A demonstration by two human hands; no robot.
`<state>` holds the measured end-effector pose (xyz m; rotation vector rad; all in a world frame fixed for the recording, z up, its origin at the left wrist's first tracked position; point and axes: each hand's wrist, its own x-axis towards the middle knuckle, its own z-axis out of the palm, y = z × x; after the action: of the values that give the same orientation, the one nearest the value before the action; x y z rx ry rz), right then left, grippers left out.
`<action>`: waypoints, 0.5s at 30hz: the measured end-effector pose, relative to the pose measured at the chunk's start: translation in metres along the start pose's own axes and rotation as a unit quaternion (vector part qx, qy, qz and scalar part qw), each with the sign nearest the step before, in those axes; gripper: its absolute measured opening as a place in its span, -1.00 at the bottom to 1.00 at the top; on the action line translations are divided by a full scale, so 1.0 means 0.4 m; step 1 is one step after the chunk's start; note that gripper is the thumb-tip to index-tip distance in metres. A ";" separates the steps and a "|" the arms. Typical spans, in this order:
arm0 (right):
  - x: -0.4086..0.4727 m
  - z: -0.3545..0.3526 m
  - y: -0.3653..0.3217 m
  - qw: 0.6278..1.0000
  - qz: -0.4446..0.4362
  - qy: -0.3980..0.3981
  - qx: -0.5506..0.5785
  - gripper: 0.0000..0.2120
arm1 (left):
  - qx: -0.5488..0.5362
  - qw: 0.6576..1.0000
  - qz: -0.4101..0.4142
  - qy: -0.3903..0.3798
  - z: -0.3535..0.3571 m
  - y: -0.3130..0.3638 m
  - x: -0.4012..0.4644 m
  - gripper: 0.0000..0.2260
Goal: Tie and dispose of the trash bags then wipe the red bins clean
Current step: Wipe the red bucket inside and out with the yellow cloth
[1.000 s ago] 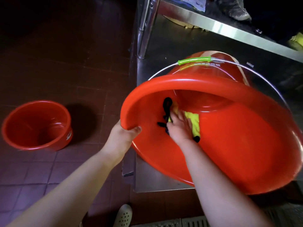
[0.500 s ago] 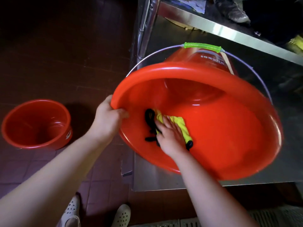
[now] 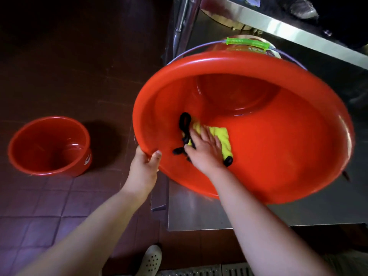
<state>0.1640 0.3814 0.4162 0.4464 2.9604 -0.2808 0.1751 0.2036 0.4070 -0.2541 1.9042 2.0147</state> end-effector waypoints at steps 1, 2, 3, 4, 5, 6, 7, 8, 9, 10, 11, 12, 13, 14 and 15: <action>-0.043 0.014 -0.020 0.999 -0.033 0.002 0.007 -0.41 | 0.004 1.000 0.007 0.021 0.002 0.001 0.004 -0.84; -0.088 0.026 -0.039 0.998 -0.065 0.001 0.015 -0.39 | 0.006 0.999 0.009 0.035 0.002 0.005 0.007 -0.83; -0.127 0.036 -0.055 0.996 -0.091 -0.003 0.020 -0.39 | 0.006 0.999 0.010 0.042 0.003 0.009 0.010 -0.83; -0.157 0.043 -0.066 0.994 -0.108 -0.008 0.019 -0.39 | 0.006 0.999 0.008 0.045 0.002 0.012 0.012 -0.84; -0.176 0.048 -0.070 0.993 -0.120 -0.015 0.014 -0.39 | 0.013 0.999 0.006 0.045 0.001 0.014 0.013 -0.85; -0.181 0.047 -0.068 0.992 -0.127 -0.024 0.009 -0.40 | 0.021 0.999 0.009 0.043 -0.001 0.018 0.013 -0.86; -0.176 0.042 -0.063 0.991 -0.130 -0.035 0.010 -0.42 | 0.030 0.999 0.017 0.042 -0.002 0.024 0.016 -0.86; -0.162 0.036 -0.056 0.990 -0.132 -0.046 0.016 -0.43 | 0.040 0.998 0.029 0.043 -0.006 0.031 0.023 -0.86; -0.144 0.028 -0.050 0.990 -0.131 -0.054 0.021 -0.44 | 0.052 0.997 0.043 0.044 -0.010 0.041 0.033 -0.85; -0.121 0.021 -0.042 0.990 -0.126 -0.059 0.025 -0.44 | 0.064 0.995 0.057 0.042 -0.014 0.051 0.044 -0.84; -0.096 0.015 -0.034 0.991 -0.114 -0.060 0.026 -0.45 | 0.071 0.994 0.069 0.038 -0.020 0.064 0.057 -0.84; -0.069 0.008 -0.024 0.993 -0.096 -0.061 0.028 -0.45 | 0.078 0.994 0.076 0.031 -0.026 0.078 0.067 -0.84; -0.040 0.000 -0.012 0.995 -0.073 -0.061 0.028 -0.45 | 0.085 0.993 0.079 0.022 -0.033 0.091 0.077 -0.84; -0.012 -0.009 0.001 0.997 -0.045 -0.061 0.029 -0.45 | 0.094 0.992 0.083 0.013 -0.040 0.103 0.086 -0.82; 0.017 -0.018 0.016 0.998 -0.013 -0.059 0.032 -0.45 | 0.105 0.990 0.090 0.003 -0.044 0.113 0.092 -0.79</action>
<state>0.1585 0.3907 0.4212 0.3832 2.8498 -0.3907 0.1225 0.1896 0.4339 -0.0332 2.1922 1.9004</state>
